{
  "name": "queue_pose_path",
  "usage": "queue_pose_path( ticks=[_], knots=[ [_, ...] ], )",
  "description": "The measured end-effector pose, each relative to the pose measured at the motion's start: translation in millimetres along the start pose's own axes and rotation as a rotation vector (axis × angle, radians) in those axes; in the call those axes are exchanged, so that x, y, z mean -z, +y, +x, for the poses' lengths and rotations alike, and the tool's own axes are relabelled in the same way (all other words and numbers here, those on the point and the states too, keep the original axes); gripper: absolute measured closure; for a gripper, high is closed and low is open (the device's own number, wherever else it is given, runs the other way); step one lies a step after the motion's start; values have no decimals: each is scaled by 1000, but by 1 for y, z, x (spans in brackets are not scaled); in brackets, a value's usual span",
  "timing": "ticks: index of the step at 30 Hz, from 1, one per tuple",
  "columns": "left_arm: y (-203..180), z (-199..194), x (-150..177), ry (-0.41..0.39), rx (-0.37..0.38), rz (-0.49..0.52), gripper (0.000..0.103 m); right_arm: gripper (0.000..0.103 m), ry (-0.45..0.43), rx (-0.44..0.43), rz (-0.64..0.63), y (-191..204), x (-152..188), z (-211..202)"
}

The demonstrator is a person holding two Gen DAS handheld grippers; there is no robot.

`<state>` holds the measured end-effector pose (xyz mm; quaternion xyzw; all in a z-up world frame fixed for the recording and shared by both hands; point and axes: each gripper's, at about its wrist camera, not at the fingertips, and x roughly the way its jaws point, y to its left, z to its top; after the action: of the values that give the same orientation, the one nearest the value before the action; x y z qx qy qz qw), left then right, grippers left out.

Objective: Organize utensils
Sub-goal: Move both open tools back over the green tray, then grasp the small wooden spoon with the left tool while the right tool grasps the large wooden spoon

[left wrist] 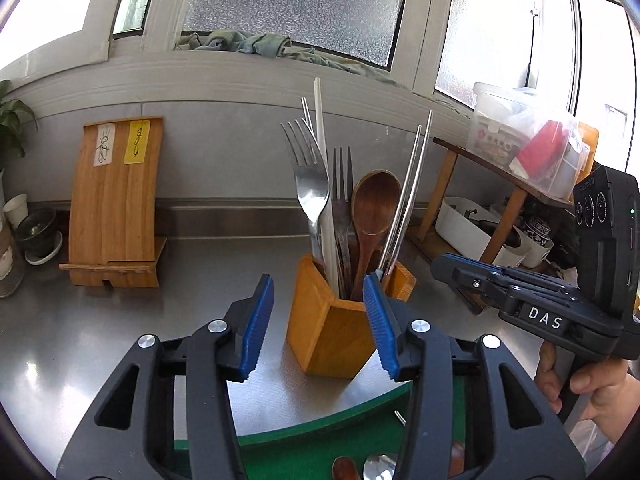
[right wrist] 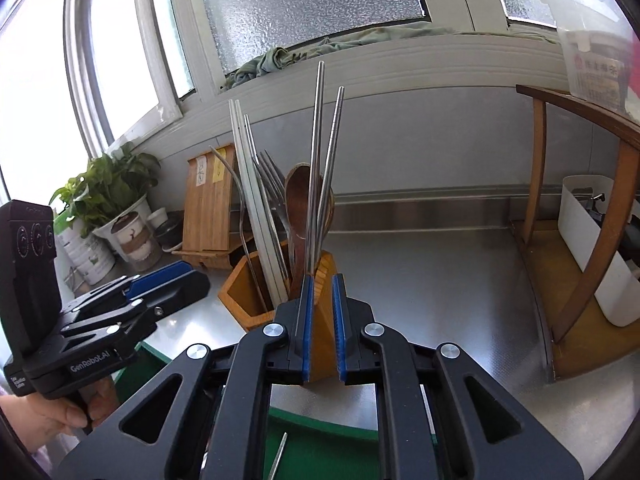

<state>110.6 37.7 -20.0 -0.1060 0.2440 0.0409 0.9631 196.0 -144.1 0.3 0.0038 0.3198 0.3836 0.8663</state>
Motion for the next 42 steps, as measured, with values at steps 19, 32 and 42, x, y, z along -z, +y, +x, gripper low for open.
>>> queue_pose_path(
  ticks=[19,32,42],
  knots=[
    [-6,-56,37,281,-26,-21,8,4,336,13,23,10,29,-58],
    [-15,-56,86,584,-36,-50,77,77,687,-80,1,53,92,-37],
    [-29,-42,97,650,-36,-9,82,89,716,-117,15,63,100,-25]
  ],
)
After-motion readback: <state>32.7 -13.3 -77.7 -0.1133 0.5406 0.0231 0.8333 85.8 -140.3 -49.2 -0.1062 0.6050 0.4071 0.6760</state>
